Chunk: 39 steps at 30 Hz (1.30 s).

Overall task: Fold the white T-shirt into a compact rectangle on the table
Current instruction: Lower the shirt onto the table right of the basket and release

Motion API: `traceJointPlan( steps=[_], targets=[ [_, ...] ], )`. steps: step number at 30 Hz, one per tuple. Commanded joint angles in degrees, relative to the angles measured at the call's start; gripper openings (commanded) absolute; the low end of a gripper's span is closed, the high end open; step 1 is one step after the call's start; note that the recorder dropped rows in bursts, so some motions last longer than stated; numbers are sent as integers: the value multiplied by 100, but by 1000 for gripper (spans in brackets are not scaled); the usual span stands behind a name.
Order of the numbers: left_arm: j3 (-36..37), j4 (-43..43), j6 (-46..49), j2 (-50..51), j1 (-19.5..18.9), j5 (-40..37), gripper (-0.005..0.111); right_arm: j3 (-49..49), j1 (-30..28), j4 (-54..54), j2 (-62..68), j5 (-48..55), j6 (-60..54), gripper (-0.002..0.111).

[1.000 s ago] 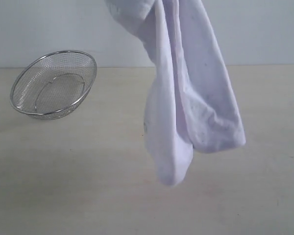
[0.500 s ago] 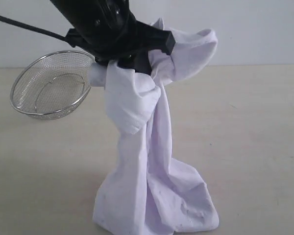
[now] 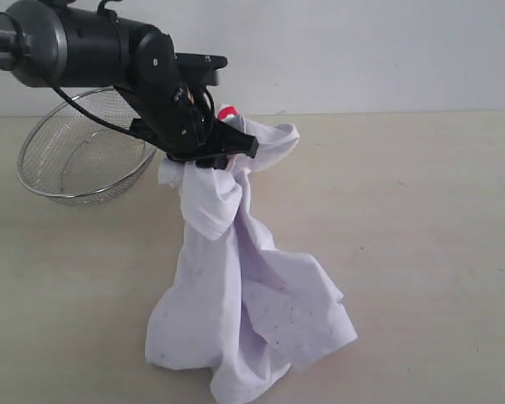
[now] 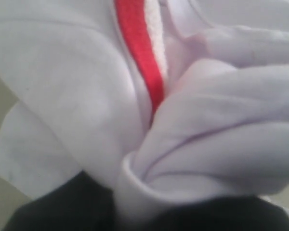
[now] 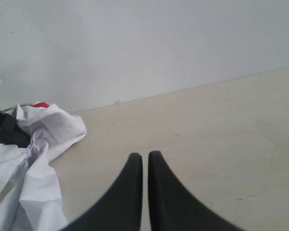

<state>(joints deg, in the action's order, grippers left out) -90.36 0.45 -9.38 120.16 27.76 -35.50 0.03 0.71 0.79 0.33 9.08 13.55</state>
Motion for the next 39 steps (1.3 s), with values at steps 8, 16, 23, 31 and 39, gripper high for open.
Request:
traceJointPlan(
  steps=[8,16,23,31,39],
  targets=[
    [-33,1,11,341,-114,341,56,-3,-16,-15,-28,-29,-10,0],
    [-33,1,-180,341,-114,295,88,-3,-16,-15,-28,-29,-10,0],
    [-49,1,-12,197,-114,217,88,-3,-16,-15,-28,-29,-10,0],
    [-615,90,-2,-59,-114,-495,88,-3,-16,-14,-28,-1450,-88,0],
    [-1087,98,146,-487,-114,-1638,88,-3,-16,32,-28,-1387,382,0]
  ],
)
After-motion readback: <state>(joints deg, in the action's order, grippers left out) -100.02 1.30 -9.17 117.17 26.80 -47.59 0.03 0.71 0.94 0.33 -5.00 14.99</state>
